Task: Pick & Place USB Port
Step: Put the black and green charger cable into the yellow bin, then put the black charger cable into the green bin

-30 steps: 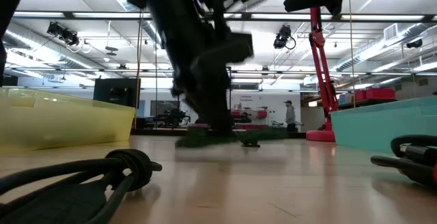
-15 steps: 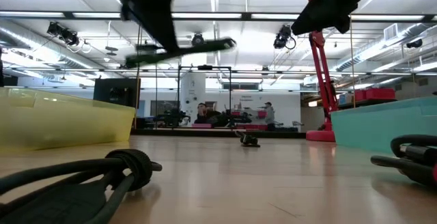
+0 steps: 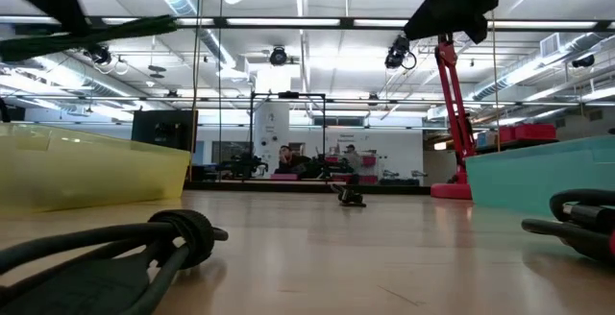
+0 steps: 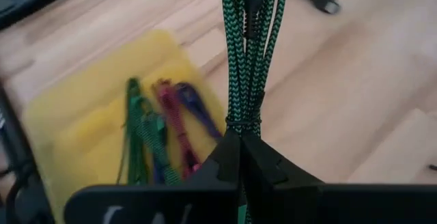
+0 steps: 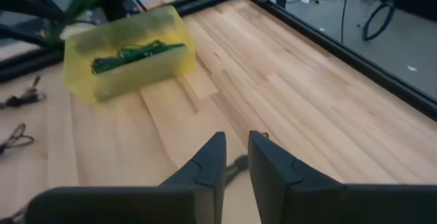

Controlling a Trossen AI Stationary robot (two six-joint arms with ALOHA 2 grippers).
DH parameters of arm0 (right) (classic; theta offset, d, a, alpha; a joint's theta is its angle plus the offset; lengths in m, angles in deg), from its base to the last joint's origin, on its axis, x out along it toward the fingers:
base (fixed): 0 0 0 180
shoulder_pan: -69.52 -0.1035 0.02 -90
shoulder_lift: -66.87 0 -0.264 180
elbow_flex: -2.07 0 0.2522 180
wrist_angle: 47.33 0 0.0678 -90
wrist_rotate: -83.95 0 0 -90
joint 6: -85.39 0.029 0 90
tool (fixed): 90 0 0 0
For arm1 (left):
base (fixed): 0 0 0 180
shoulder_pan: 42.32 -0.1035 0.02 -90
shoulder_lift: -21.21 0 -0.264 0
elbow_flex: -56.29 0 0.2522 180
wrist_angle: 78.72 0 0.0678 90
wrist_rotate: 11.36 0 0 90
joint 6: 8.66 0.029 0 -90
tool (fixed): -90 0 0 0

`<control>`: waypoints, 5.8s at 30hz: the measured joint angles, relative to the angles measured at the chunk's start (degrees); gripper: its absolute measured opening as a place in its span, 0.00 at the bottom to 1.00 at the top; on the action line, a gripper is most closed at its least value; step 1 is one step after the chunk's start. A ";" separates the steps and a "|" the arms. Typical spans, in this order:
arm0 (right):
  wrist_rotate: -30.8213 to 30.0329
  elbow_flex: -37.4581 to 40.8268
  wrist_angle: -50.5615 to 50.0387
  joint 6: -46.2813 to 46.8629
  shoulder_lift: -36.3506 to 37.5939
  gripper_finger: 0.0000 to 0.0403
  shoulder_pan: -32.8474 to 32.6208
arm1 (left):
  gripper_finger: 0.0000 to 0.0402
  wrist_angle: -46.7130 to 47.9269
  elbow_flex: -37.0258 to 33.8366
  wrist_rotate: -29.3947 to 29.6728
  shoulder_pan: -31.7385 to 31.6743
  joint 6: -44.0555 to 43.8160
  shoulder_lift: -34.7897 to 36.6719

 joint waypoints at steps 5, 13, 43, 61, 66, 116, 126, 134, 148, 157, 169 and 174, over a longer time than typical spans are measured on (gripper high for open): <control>0.05 0.00 3.43 -0.55 0.00 0.16 -0.03 | 0.01 2.37 -9.05 -0.74 4.29 -16.93 3.15; 0.80 0.00 5.17 -1.26 0.00 0.16 -0.08 | 0.01 -3.23 -20.80 -2.01 5.63 -27.69 6.63; 9.74 0.00 18.56 -4.46 -8.57 0.16 3.25 | 0.36 -11.87 -24.94 15.81 2.27 -13.52 7.21; 26.58 -1.12 26.24 4.80 -29.06 0.38 17.66 | 0.37 -37.99 -24.87 31.00 2.23 15.91 7.19; 26.68 -5.15 22.97 4.76 -34.68 0.37 17.60 | 0.37 -43.24 -24.87 31.00 2.23 21.67 7.19; 23.53 -13.33 4.38 9.46 -44.44 0.36 14.67 | 0.37 -47.37 -24.90 28.31 2.18 25.09 7.14; 24.74 -13.30 3.68 10.59 -44.85 0.36 14.31 | 0.37 -47.70 -24.94 27.94 2.18 25.58 7.14; 26.17 -13.25 2.52 11.26 -44.87 0.36 14.18 | 0.37 -47.89 -24.94 27.94 2.18 25.58 7.14; 24.06 -14.64 -7.44 11.88 -45.06 0.36 13.92 | 0.37 -47.83 -24.94 27.93 2.18 25.53 7.14; 23.11 -14.60 -6.57 11.90 -45.05 0.35 14.00 | 0.37 -47.83 -24.94 27.94 2.18 25.40 7.14; 23.47 -14.69 -8.37 12.22 -44.89 0.01 13.65 | 0.37 -47.85 -24.94 27.94 2.18 25.36 7.16; 24.88 -14.27 -9.25 11.19 -42.93 0.00 13.99 | 0.37 -47.85 -24.93 27.92 2.18 25.41 7.16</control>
